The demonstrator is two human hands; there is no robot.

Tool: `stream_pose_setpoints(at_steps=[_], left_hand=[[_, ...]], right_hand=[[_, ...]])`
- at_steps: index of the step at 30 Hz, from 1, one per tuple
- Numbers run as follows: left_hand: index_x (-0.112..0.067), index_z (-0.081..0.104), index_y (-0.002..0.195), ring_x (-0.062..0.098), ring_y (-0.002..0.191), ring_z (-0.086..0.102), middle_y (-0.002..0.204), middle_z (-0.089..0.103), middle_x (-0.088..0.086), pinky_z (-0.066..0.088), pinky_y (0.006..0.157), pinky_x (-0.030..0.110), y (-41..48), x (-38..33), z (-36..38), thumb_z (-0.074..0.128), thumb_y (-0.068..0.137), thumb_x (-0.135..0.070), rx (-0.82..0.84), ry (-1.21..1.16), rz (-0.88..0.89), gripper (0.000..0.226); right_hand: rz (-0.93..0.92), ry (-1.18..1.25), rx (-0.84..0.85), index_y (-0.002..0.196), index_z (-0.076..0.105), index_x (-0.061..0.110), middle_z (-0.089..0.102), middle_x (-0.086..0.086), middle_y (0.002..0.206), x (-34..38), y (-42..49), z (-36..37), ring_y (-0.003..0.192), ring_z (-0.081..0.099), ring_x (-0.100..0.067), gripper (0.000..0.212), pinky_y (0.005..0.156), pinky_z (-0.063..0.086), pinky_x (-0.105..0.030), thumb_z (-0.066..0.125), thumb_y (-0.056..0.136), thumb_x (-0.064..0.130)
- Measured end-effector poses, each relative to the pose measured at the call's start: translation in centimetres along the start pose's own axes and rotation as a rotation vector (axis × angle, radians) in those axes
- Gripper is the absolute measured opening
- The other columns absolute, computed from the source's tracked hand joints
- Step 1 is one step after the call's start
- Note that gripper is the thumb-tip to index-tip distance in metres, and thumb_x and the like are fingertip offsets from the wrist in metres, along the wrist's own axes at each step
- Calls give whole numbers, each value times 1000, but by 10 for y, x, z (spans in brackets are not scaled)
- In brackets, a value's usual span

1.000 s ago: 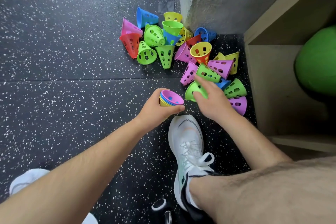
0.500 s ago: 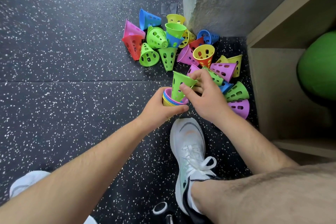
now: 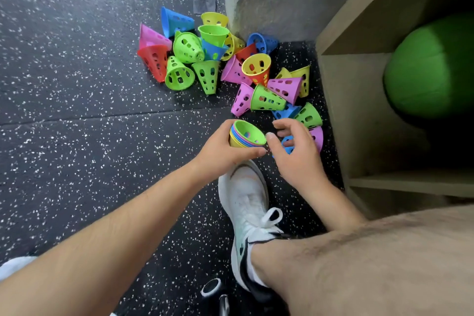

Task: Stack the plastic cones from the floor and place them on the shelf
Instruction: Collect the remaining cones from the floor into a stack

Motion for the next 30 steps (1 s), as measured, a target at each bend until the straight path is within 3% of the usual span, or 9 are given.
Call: stream_pose_setpoints(at_steps=[3, 6, 11, 14, 18, 23, 27, 30], left_hand=[[-20, 60, 121, -6, 78, 66, 95, 72, -10, 49, 74, 12, 4, -2, 19, 96, 70, -20, 50, 22, -7, 62], [-19, 59, 122, -4, 78, 66, 95, 71, -9, 50, 73, 13, 7, -4, 34, 95, 71, -17, 96, 12, -1, 62], [-22, 58, 121, -3, 80, 67, 97, 72, -9, 51, 74, 13, 10, -8, 45, 95, 71, -20, 115, 38, 2, 62], [-24, 58, 121, -2, 81, 67, 99, 72, -8, 53, 76, 14, 11, -7, 47, 95, 71, -21, 111, 45, -8, 62], [-22, 57, 122, 0, 82, 67, 100, 72, -7, 55, 78, 15, 12, -6, 48, 96, 71, -22, 111, 42, -9, 64], [-18, 57, 122, -4, 77, 66, 98, 71, -5, 52, 71, 13, 9, -7, 46, 94, 72, -15, 103, 24, -20, 62], [-7, 56, 125, -9, 67, 64, 95, 68, -2, 49, 62, 9, 6, -9, 39, 89, 76, -3, 73, -24, -17, 59], [-17, 59, 122, -8, 75, 66, 98, 72, -6, 49, 66, 9, 6, -11, 28, 93, 74, -13, 41, -17, 9, 59]], right_hand=[[29, -144, -198, 113, 63, 19, 53, 10, 109, -25, -5, -19, 103, 57, -21, 31, 95, 50, -45, 68, 87, 35], [72, -387, -338, 114, 63, 14, 54, -9, 123, -46, -8, -34, 116, 50, -32, 44, 105, 38, -41, 78, 78, 36], [191, -332, -209, 131, 55, 20, 51, -8, 134, -68, -3, -39, 124, 47, -23, 64, 103, 38, -32, 82, 76, 38], [232, -280, -69, 124, 64, 24, 49, -1, 131, -77, 2, -35, 113, 54, -11, 44, 96, 38, -21, 78, 83, 32], [227, -308, -9, 110, 71, 20, 50, -3, 123, -80, 6, -28, 106, 58, -20, 22, 93, 41, -24, 72, 90, 28], [112, -370, 9, 109, 69, 16, 52, -2, 120, -70, 6, -27, 104, 59, -22, 20, 88, 43, -28, 68, 92, 27], [-9, -305, -78, 105, 70, 14, 53, 0, 111, -54, -2, -32, 97, 57, -16, 17, 82, 39, -22, 71, 91, 24], [-60, -214, -139, 103, 71, 14, 53, 3, 103, -38, 0, -36, 93, 57, -13, 16, 81, 49, -31, 74, 89, 21]])
Point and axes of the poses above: each hand's wrist, its own y-axis towards the middle knuckle, its own z-axis out of the palm, x = y × z, the point moved 2 cm from there along y, towards the middle knuckle
